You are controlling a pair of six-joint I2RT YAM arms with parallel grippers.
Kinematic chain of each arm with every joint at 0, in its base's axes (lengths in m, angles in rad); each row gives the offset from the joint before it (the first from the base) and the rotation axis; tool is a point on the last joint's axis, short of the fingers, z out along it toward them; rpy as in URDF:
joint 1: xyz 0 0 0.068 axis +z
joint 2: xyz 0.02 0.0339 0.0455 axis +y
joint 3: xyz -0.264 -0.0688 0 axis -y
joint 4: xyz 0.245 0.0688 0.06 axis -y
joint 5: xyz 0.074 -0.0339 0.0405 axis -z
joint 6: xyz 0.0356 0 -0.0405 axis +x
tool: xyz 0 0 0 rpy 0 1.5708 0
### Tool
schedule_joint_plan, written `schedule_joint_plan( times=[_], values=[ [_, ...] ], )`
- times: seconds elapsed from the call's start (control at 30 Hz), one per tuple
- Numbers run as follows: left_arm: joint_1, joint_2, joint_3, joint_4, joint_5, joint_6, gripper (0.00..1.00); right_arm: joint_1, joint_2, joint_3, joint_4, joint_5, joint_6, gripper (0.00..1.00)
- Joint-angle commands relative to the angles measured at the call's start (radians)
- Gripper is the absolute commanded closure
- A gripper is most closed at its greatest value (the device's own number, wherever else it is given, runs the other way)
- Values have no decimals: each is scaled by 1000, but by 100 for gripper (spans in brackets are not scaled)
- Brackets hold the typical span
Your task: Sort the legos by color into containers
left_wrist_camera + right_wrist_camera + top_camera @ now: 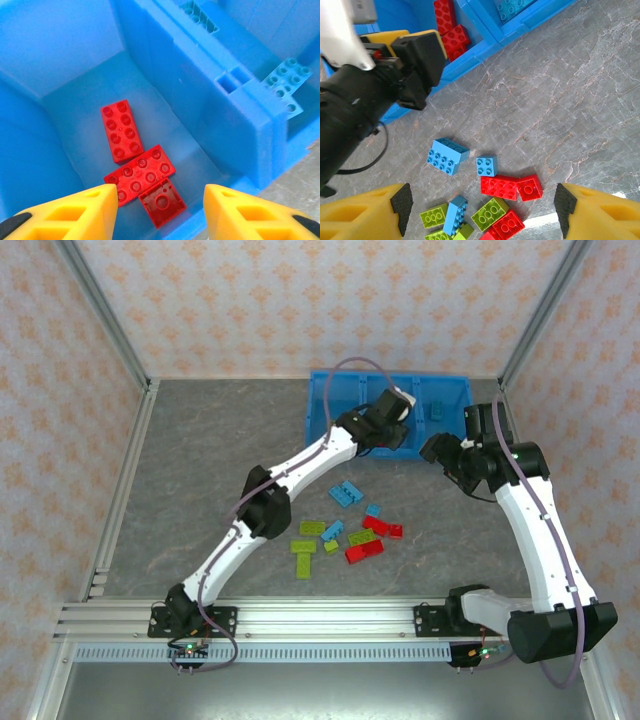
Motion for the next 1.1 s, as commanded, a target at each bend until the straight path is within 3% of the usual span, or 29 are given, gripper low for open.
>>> schedule_joint_plan(
  times=[0.0,0.1,0.27,0.47,0.63,0.83,1.0,1.07],
  values=[
    [2,-282,-206,158,43,-6,53,4,-16,-6,-1,40,-2,23],
    [13,-527,-530,361,75,-20,54,6,-8,-19,-2,35,-30,23],
    [13,-813,-797,365,68,8,53,106,72,-20,11,67,-85,23],
    [13,-1082,-1045,280,50,69,51,302,278,15,69,138,-129,23],
    [13,-1279,-1203,147,22,134,48,397,444,-3,253,93,-151,23],
    [13,-1417,-1322,25,7,171,40,429,637,44,347,86,-192,27],
    [13,-1457,-1385,37,-7,163,27,432,736,88,337,108,-235,32],
    [13,-1453,-1399,56,5,159,24,432,753,92,336,131,-241,39]
  ],
)
